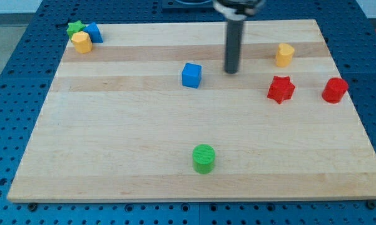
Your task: Slide blue cube towards top left
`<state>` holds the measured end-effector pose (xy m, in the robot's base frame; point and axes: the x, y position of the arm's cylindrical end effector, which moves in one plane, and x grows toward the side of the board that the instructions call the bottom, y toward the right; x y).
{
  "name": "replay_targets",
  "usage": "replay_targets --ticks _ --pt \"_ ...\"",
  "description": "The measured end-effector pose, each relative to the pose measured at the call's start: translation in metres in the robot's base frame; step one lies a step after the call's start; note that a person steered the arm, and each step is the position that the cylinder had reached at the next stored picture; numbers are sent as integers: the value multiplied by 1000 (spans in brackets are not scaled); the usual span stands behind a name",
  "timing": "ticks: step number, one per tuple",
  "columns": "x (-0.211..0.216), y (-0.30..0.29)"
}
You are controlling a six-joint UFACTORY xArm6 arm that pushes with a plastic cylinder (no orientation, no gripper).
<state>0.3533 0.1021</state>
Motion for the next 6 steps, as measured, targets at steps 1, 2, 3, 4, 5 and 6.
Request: replay_targets --ticks 1,2,3,4,5,6 --pt "8 43" --pt "20 33" --pt "20 -7" --pt "23 -60" --pt "26 -118" --pt "26 -175"
